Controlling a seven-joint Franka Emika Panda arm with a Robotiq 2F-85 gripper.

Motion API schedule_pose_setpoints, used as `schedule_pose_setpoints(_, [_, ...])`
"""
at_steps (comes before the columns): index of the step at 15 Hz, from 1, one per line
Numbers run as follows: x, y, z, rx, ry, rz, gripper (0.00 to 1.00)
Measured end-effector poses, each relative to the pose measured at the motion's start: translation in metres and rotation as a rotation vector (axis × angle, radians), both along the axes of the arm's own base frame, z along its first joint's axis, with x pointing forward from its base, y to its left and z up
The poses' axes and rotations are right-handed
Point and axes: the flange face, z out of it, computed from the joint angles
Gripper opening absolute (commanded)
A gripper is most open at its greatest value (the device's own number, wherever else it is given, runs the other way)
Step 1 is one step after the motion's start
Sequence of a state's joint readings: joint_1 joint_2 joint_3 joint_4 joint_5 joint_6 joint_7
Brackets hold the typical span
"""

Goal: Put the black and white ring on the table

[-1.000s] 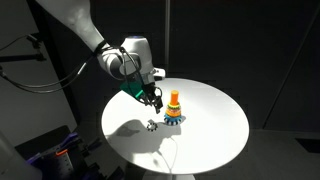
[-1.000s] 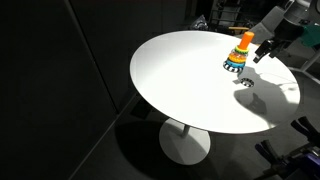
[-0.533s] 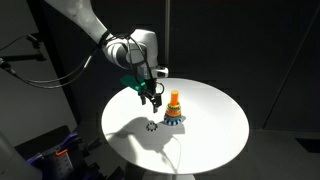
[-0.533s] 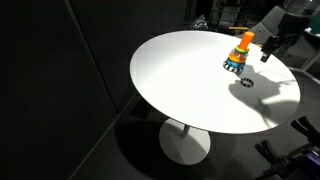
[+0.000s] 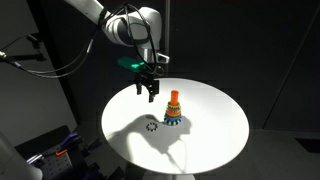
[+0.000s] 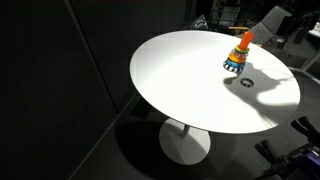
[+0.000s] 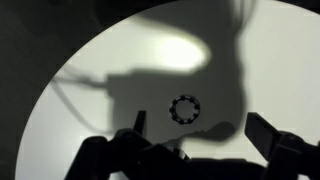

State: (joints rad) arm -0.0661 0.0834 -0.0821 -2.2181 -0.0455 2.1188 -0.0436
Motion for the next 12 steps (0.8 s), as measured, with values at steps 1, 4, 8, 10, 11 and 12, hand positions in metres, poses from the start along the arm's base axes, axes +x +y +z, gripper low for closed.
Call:
schedule_pose_setpoints(1, [-0.001,0.0,0.009,0.001,0.003,-0.001,1.0])
schedule_pose_setpoints(4, [-0.004,-0.001,0.035,0.001,-0.019,-0.005,1.0])
schedule_pose_setpoints(8, [-0.006,-0.004,0.061,-0.002,-0.071,-0.01,1.0])
schedule_pose_setpoints(10, [-0.008,-0.006,0.066,-0.002,-0.075,-0.013,1.0])
schedule_pose_setpoints(11, [-0.009,-0.007,0.066,-0.001,-0.07,-0.014,1.0])
schedule_pose_setpoints(12, [-0.01,-0.008,0.066,0.0,-0.067,-0.015,1.0])
